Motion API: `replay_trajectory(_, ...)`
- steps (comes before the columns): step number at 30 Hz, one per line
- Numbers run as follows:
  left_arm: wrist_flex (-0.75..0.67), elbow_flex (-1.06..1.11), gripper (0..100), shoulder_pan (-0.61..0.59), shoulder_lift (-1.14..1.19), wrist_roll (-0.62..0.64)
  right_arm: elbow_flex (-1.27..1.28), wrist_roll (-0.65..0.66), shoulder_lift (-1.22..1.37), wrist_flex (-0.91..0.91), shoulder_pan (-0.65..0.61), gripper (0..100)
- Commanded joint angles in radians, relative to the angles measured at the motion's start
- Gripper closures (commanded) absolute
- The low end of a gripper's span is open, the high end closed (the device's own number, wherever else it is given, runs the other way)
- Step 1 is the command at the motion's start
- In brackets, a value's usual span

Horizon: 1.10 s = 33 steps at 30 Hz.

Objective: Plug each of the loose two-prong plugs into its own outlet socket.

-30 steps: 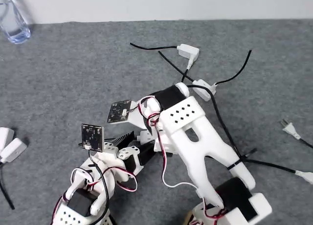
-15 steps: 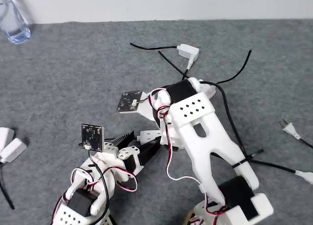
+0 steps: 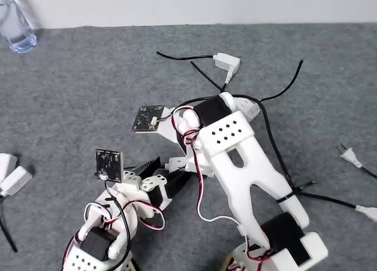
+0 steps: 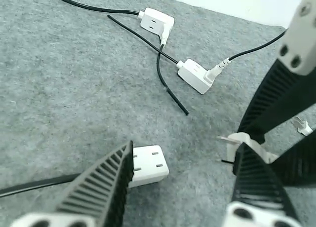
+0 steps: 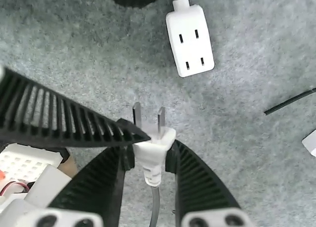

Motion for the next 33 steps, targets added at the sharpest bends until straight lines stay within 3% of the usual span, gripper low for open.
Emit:
replay_trajectory(1,-0.014,-0.007,69,0.002,-0.002,-0.002,-0.064,-0.012,-0.045,0.042,-0.036,99.1)
replay_trajectory(29,-0.014,-0.007,69,0.005,-0.003,-0.002,-0.012,-0.035,-0.239,0.041,-0.036,99.1)
replay_trajectory(33,-0.014,-0.007,69,0.006,-0.003,-0.003,-0.017,-0.035,-0.303,0.041,-0.102,99.1)
